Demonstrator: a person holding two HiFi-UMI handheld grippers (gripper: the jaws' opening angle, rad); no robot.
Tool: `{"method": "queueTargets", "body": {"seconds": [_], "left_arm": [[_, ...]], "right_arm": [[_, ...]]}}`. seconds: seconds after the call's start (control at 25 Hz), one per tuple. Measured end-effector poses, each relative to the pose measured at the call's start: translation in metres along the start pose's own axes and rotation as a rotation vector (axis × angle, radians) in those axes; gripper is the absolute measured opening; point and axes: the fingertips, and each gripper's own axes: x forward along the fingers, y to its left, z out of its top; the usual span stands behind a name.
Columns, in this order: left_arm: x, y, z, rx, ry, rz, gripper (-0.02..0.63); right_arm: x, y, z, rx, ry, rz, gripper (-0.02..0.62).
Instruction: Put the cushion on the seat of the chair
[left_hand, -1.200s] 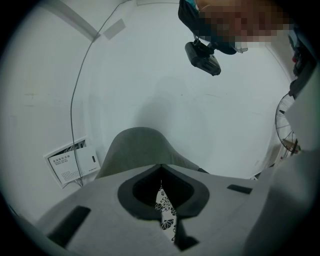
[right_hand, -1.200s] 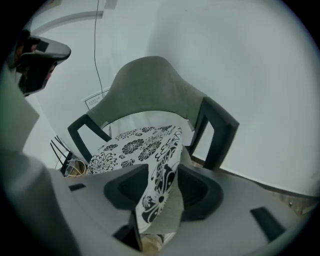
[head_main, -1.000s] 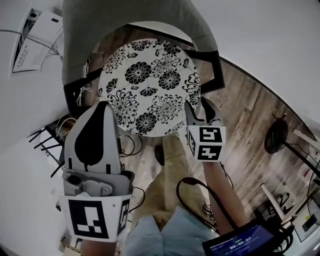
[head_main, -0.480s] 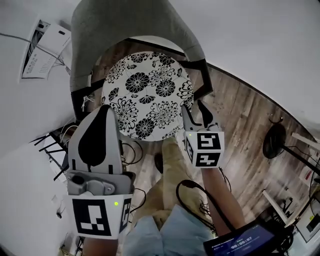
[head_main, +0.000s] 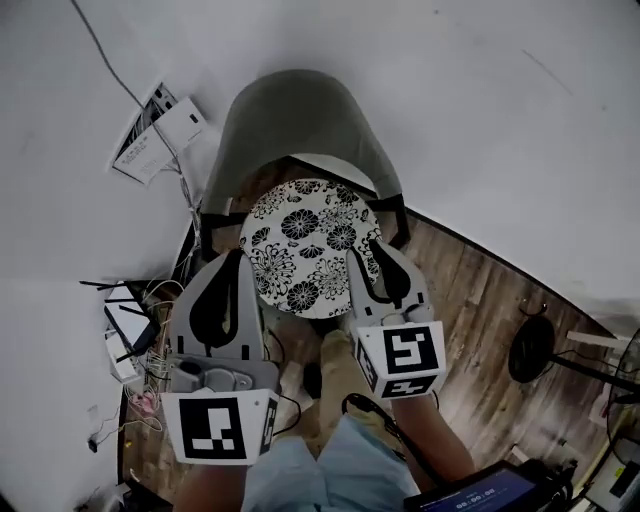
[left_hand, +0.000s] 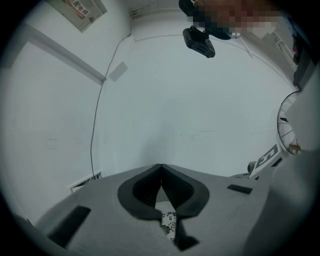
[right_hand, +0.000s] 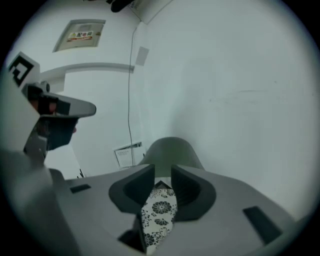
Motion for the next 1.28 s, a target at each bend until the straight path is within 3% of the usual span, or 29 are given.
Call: {"method": "queueTargets", "body": {"seconds": [0.16, 0.48, 0.72, 1.28], "left_arm": [[-0.042, 0.008, 0.036, 0.010, -0.064, 0.042, 0.009], [-0.117, 0.016, 0.090, 0.003, -0.164, 0.102, 0.009], [-0.155, 0.019, 0.105, 0.031, -0.188, 0.112, 0.009], [-0.175, 0.010, 0.120, 0.050, -0.241, 0.087, 0.009]], "right_arm": [[-0.042, 0.046, 0.059, -0.060, -0.100, 0.067, 0.040], [-0.105, 0.112, 0.128, -0.183, -0.257, 0.126, 0.006], [-0.137, 0.137, 0.144, -0.217, -0.299, 0.124, 0.005], [-0.165, 0.155, 0.159, -0.249, -0.336, 0.124, 0.004]]}}
